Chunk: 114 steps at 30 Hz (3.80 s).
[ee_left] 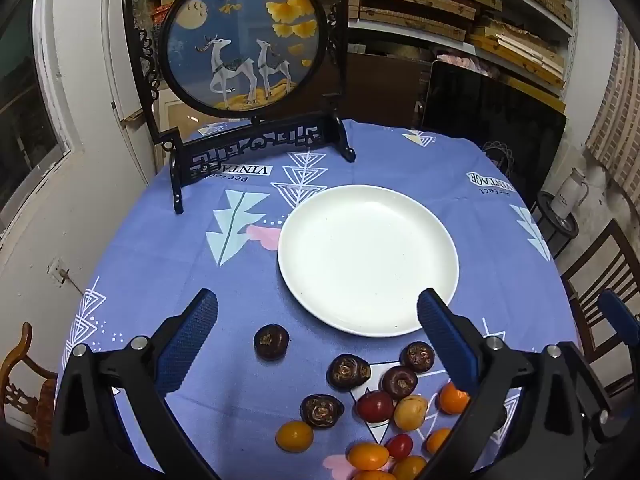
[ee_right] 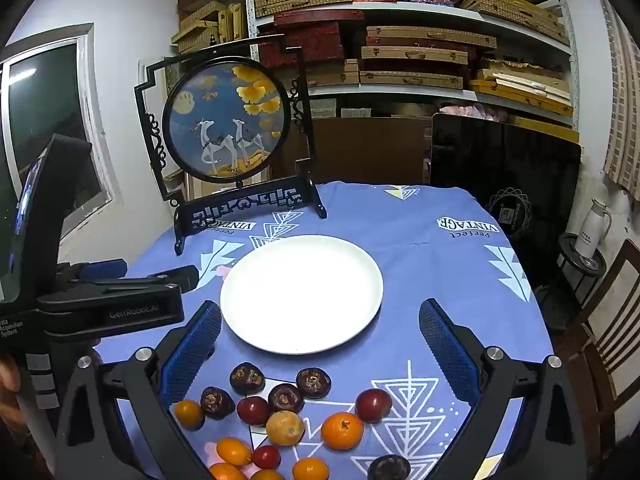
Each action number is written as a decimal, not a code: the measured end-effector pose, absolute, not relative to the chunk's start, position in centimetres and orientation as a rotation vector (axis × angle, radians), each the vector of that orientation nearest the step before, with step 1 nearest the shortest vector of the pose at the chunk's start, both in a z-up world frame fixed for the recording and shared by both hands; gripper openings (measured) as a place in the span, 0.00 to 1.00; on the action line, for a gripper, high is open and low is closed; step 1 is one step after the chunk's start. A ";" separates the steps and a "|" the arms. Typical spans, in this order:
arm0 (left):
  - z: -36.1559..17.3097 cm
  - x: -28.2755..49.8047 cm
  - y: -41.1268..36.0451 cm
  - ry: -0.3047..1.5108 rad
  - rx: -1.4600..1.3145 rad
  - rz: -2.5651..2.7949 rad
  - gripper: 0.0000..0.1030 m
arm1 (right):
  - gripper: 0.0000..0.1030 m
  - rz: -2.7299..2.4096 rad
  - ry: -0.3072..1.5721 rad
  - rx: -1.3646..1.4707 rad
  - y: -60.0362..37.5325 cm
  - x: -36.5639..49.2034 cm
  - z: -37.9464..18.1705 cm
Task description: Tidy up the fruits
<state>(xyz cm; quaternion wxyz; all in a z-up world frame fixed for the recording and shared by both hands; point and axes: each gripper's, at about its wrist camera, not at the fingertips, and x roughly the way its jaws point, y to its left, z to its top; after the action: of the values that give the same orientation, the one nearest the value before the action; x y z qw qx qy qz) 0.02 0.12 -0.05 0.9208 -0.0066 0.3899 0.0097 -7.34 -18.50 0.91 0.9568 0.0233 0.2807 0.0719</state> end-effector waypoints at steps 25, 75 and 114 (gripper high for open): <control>-0.4 0.7 0.4 0.822 0.016 0.045 0.95 | 0.97 0.176 0.606 0.036 -18.0 -6.5 0.7; -0.9 0.4 0.1 0.818 0.028 0.049 0.95 | 0.97 0.191 0.621 0.037 -17.6 -7.1 0.1; -12.0 -10.2 -4.1 1.078 0.291 -0.498 0.95 | 0.96 0.192 1.085 -0.137 -25.0 -11.5 -14.2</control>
<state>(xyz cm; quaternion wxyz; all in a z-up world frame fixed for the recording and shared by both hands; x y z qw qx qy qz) -10.20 -4.06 -11.98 0.8188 0.1365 0.5062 -0.2339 -11.48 -25.03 -14.24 0.8498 -0.0651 0.5152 0.0910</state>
